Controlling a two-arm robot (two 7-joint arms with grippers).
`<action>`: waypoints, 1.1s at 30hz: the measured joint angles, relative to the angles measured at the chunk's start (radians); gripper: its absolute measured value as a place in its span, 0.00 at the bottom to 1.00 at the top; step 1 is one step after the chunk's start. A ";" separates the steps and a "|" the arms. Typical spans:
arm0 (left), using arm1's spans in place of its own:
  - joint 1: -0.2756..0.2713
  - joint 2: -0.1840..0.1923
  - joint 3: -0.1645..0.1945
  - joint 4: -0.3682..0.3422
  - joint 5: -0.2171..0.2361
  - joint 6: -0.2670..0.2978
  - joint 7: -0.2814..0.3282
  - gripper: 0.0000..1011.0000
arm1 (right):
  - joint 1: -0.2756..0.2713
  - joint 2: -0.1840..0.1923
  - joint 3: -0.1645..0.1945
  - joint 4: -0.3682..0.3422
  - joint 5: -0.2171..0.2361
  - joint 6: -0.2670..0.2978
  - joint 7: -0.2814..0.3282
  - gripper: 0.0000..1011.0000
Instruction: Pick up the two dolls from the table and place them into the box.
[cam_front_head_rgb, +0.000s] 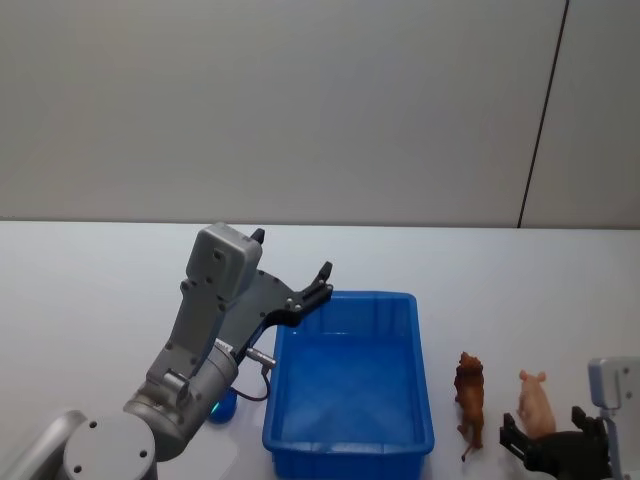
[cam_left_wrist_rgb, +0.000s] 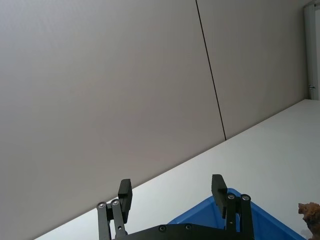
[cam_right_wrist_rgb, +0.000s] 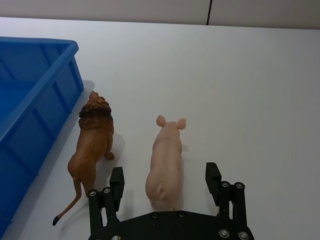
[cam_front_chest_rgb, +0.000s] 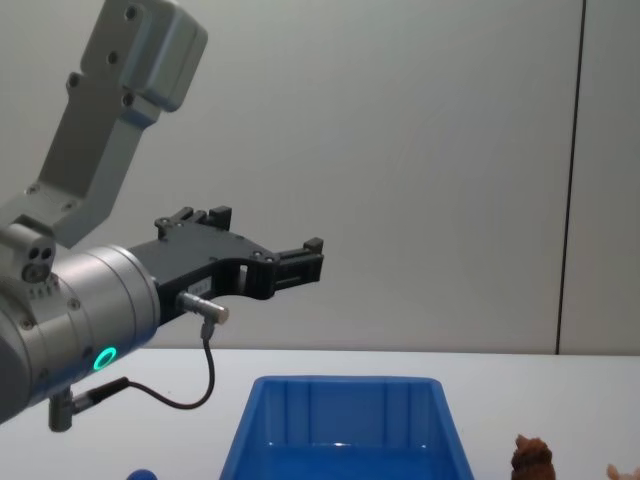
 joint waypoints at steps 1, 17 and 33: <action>0.000 0.000 0.000 0.000 0.000 0.000 0.000 0.99 | 0.002 -0.002 0.000 0.006 -0.002 -0.002 0.002 0.99; 0.000 0.000 0.000 0.000 0.000 0.000 0.000 0.99 | 0.043 -0.027 -0.002 0.100 -0.037 -0.040 0.042 0.74; 0.000 0.000 0.000 0.000 0.000 0.000 0.000 0.99 | 0.056 -0.039 0.001 0.128 -0.068 -0.062 0.044 0.36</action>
